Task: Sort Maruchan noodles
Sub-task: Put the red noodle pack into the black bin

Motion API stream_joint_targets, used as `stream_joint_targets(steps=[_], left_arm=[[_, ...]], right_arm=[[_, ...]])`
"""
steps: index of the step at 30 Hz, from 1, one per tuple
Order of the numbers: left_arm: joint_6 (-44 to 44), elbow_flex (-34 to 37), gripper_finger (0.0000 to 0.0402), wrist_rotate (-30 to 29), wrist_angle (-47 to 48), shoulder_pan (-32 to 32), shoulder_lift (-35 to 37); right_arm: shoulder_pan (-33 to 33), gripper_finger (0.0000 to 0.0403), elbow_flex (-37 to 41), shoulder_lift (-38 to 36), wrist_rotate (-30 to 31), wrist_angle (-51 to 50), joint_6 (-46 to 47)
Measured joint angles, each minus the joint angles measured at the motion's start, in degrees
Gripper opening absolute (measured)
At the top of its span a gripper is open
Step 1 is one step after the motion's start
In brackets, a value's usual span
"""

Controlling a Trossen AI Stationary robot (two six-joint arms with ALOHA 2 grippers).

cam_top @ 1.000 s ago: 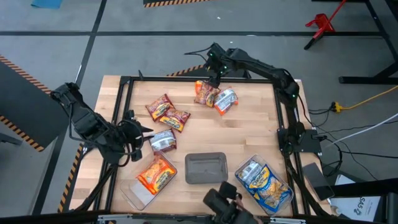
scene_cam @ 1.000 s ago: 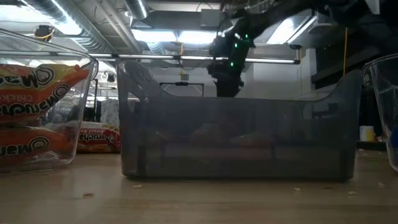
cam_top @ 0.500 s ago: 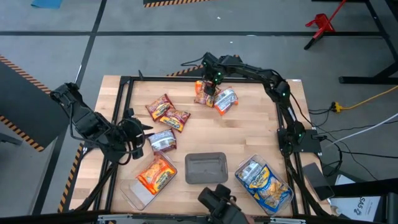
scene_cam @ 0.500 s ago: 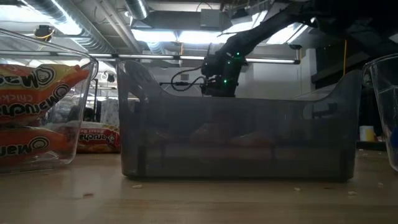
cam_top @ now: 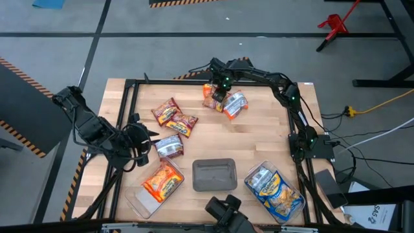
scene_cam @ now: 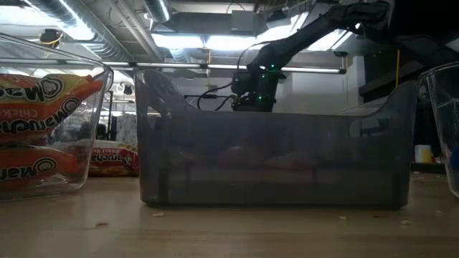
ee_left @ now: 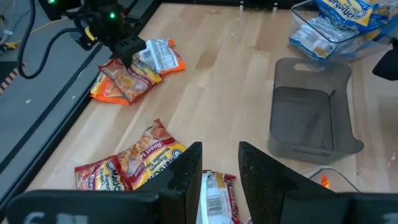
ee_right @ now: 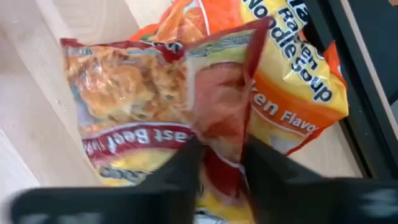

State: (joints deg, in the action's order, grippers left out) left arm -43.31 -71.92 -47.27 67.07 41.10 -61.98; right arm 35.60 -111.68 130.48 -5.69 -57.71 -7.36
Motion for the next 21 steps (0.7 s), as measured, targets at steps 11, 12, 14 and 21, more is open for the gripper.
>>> stream_joint_targets(steps=[11, 12, 14, 21], left_arm=[[0.0, 0.0, 0.0098, -0.1, 0.9, 0.0, 0.0], [0.0, 0.0, 0.0098, -0.2, 1.2, 0.0, 0.0], [0.0, 0.0, 0.0098, -0.4, 1.7, 0.0, 0.0], [0.4, 0.0, 0.0098, -1.7, 2.0, 0.0, 0.0]], right_arm=[[-0.4, 0.0004, 0.0, -1.2, -0.6, -2.5, 1.3], [-0.7, 0.0005, 0.0, -1.8, -0.6, -2.7, 1.3], [-1.3, 0.0002, 0.0, -3.5, 0.1, -3.1, 1.4], [-4.9, 0.0001, 0.0, -10.8, -0.2, -6.0, 2.6]])
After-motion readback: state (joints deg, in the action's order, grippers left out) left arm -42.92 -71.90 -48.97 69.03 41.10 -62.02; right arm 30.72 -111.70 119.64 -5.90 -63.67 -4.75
